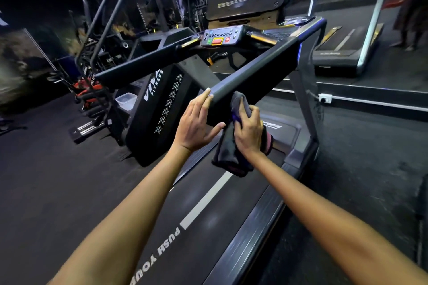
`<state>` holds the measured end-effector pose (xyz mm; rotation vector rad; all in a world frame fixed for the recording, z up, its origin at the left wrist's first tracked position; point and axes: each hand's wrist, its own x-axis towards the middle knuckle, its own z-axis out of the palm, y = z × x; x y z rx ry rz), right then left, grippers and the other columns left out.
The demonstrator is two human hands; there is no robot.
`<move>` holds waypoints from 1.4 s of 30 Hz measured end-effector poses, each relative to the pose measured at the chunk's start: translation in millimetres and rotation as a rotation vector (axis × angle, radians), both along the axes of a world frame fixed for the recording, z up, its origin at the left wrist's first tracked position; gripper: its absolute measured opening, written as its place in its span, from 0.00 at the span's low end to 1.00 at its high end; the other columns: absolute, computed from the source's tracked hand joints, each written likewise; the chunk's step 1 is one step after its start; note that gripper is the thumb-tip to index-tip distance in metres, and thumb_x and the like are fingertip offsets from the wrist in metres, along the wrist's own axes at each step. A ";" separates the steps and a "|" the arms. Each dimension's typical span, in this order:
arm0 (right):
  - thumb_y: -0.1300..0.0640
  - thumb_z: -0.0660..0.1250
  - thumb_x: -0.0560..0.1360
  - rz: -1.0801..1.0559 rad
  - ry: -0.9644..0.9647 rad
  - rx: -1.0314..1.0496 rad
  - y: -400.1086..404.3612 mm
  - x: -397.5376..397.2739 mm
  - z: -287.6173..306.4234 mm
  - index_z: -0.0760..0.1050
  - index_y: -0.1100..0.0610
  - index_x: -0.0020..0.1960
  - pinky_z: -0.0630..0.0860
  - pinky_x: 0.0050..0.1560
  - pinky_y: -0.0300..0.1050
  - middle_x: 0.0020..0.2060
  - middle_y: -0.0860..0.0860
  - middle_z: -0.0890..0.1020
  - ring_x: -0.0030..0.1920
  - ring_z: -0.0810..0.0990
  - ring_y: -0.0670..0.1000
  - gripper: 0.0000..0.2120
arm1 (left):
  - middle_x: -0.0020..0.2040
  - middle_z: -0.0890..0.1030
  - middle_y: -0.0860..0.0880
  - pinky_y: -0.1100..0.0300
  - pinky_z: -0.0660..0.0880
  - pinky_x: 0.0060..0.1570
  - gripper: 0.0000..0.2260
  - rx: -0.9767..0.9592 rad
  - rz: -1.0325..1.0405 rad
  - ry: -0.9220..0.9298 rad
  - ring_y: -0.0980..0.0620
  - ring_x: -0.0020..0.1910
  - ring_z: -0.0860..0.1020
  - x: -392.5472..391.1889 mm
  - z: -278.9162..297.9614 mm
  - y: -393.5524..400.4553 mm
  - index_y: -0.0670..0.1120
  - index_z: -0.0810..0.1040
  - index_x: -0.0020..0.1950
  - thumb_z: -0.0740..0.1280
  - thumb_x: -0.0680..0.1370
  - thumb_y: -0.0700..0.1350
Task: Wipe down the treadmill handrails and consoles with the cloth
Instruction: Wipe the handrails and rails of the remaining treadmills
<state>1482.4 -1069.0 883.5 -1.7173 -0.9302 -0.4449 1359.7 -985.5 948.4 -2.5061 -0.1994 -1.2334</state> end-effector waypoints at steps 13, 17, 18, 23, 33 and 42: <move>0.52 0.55 0.71 0.014 0.061 -0.035 -11.6 -27.2 1.9 0.68 0.55 0.70 0.76 0.47 0.57 0.53 0.60 0.73 0.48 0.77 0.62 0.28 | 0.66 0.71 0.36 0.50 0.49 0.74 0.31 -0.188 0.115 -0.087 0.42 0.69 0.63 12.1 -15.2 -20.7 0.35 0.66 0.68 0.51 0.80 0.61; 0.52 0.55 0.75 0.025 -0.024 -0.011 -11.4 -38.3 11.7 0.68 0.56 0.70 0.75 0.44 0.53 0.52 0.60 0.73 0.44 0.77 0.61 0.24 | 0.67 0.70 0.36 0.49 0.48 0.73 0.32 -0.191 0.097 -0.095 0.42 0.69 0.62 13.7 -18.2 -17.8 0.35 0.67 0.68 0.50 0.79 0.62; 0.53 0.56 0.75 0.046 -0.056 -0.018 -12.8 -40.8 7.7 0.69 0.57 0.69 0.75 0.43 0.53 0.52 0.60 0.74 0.43 0.77 0.61 0.23 | 0.67 0.70 0.36 0.48 0.49 0.73 0.32 -0.177 0.090 -0.087 0.41 0.70 0.61 13.9 -19.0 -17.4 0.36 0.67 0.69 0.50 0.80 0.62; 0.55 0.60 0.71 0.093 -0.191 -0.276 -32.0 -31.9 -8.5 0.69 0.55 0.65 0.77 0.40 0.55 0.52 0.63 0.75 0.44 0.77 0.64 0.22 | 0.67 0.70 0.36 0.47 0.49 0.73 0.29 -0.122 0.076 -0.066 0.41 0.70 0.60 12.4 -21.5 -12.5 0.42 0.72 0.69 0.51 0.79 0.62; 0.54 0.58 0.79 0.002 -0.204 -0.593 -91.8 -16.7 -1.0 0.53 0.50 0.76 0.66 0.51 0.53 0.58 0.61 0.67 0.50 0.71 0.62 0.28 | 0.76 0.56 0.37 0.63 0.44 0.72 0.23 -0.658 -0.088 -0.066 0.42 0.75 0.52 18.8 -63.0 -86.3 0.38 0.75 0.63 0.62 0.77 0.55; 0.40 0.55 0.73 0.068 -0.083 -0.595 -138.3 12.6 0.0 0.49 0.49 0.77 0.72 0.56 0.55 0.56 0.59 0.65 0.51 0.73 0.62 0.36 | 0.39 0.80 0.50 0.72 0.73 0.35 0.06 -1.799 -0.421 -0.029 0.64 0.32 0.77 56.7 -53.6 -124.4 0.39 0.78 0.50 0.65 0.79 0.42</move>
